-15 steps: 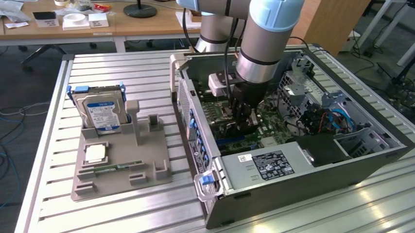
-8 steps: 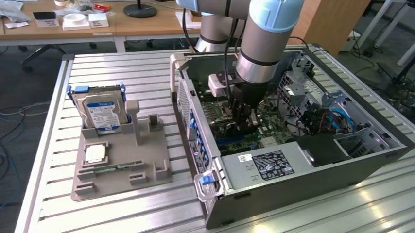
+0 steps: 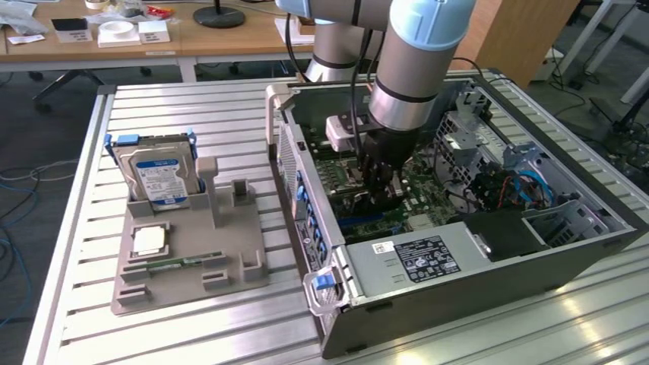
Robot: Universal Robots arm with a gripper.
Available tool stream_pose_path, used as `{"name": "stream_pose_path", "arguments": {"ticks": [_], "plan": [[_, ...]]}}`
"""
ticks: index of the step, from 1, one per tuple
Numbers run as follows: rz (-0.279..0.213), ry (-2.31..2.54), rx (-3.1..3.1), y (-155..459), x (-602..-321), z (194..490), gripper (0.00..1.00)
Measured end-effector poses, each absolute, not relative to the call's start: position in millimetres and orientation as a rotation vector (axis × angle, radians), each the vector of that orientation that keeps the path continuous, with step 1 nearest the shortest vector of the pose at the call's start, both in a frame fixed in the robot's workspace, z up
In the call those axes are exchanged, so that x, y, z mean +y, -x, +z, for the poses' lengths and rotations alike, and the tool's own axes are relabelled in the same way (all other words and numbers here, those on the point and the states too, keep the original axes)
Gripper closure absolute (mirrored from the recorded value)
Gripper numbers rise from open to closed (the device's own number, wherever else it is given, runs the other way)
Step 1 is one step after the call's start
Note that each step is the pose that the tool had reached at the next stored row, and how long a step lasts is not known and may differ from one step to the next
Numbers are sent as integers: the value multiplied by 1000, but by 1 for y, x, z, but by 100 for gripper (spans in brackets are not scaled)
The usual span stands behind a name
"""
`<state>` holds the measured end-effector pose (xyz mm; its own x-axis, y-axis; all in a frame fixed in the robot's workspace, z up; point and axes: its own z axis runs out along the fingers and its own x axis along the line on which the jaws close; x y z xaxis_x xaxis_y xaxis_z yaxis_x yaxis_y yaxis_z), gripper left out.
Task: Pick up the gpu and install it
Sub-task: 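Insert the gpu into the slot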
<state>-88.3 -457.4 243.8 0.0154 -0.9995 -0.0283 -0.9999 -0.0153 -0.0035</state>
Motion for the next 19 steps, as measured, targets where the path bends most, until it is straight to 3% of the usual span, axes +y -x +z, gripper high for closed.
{"name": "stream_pose_path", "arguments": {"ticks": [19], "plan": [[28,2220,2190,88,-458,250,73]]}}
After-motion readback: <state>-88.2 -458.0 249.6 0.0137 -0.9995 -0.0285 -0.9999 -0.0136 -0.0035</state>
